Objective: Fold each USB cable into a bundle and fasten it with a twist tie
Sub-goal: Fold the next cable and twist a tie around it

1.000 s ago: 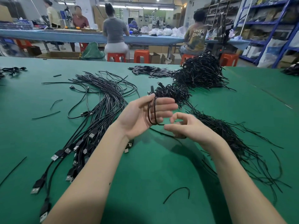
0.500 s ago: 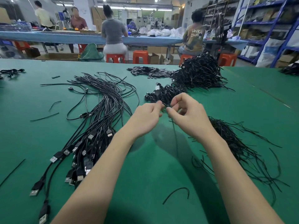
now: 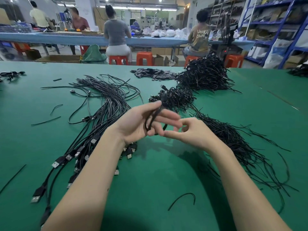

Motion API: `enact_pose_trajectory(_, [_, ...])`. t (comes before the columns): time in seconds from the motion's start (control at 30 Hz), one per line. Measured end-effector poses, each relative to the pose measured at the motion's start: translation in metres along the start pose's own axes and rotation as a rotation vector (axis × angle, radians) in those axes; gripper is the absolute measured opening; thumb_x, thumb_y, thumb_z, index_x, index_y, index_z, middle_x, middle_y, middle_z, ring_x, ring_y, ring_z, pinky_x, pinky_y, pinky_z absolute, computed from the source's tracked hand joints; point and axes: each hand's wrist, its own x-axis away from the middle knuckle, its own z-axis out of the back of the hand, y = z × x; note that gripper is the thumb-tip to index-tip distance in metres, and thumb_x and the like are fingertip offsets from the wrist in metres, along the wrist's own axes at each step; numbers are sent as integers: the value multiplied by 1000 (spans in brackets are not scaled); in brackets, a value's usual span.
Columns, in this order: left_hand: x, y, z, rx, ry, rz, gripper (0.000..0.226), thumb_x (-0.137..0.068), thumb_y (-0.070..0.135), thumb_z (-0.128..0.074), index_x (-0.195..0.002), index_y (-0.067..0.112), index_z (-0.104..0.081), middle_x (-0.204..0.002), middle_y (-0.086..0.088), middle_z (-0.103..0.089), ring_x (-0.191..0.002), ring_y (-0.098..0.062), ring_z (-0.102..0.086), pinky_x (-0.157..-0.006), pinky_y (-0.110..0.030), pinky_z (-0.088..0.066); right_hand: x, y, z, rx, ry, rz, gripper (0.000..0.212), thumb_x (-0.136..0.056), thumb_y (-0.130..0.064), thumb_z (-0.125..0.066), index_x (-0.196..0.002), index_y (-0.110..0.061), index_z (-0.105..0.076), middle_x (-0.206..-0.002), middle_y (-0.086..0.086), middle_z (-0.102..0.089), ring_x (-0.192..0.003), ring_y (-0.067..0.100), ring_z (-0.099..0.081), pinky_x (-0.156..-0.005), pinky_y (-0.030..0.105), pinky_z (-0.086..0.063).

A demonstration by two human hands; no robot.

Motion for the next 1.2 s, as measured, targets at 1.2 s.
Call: enact_pose_trajectory(1.2, [-15, -11, -22, 392, 168, -87, 44, -107, 34, -32, -66, 19, -40, -54, 7, -28, -50, -11, -44, -55, -20, -45, -2, -6, 8, -1099, -225, 62, 18, -85, -27, -74, -99, -16, -78, -95, 5, -73, -79, 15, -69, -70, 27, -57])
